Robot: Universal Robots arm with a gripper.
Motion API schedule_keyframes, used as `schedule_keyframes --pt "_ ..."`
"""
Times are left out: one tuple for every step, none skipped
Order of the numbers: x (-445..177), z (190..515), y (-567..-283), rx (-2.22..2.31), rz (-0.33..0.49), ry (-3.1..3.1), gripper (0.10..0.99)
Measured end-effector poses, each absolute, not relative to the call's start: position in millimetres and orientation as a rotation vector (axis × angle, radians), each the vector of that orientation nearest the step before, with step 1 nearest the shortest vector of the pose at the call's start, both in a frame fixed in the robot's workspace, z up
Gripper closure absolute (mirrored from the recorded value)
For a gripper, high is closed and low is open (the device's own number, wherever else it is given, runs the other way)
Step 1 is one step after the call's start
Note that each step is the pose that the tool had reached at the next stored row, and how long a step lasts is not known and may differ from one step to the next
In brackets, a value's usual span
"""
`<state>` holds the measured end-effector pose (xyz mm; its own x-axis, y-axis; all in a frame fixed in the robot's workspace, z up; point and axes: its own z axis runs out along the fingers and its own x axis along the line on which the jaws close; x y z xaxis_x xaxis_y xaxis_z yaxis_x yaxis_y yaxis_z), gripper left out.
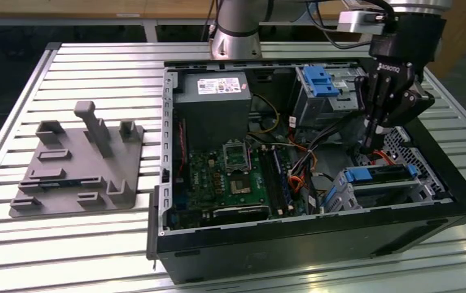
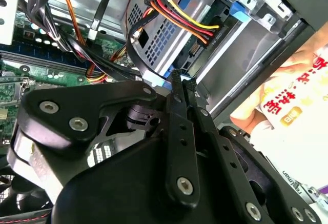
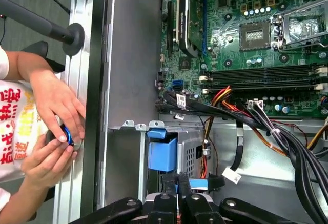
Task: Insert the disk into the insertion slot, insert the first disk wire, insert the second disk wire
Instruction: 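Insert the second disk wire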
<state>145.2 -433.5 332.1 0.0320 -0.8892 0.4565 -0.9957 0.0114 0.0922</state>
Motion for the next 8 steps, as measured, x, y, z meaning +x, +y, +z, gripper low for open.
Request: schedule_keyframes --pt "145.2 332.1 -434.2 1.931 0.371 -1.910 0.945" --pt "145.2 332.1 -434.9 1.932 0.368 -1.912 0.945" --pt "145.3 332.1 -435.6 1.933 0.365 -1.913 0.945" --pt "145.3 332.1 -436.4 1.933 0.363 -1.915 0.945" --pt "145.3 332.1 -437.2 1.932 0.362 -1.917 0.945" --pt "145.3 332.2 -438.3 1.931 0.361 -1.918 0.945" --pt "145.4 332.1 -439.6 1.931 0.360 -1.919 0.945" --pt "145.4 332.1 -441.1 1.929 0.359 -1.921 0.945"
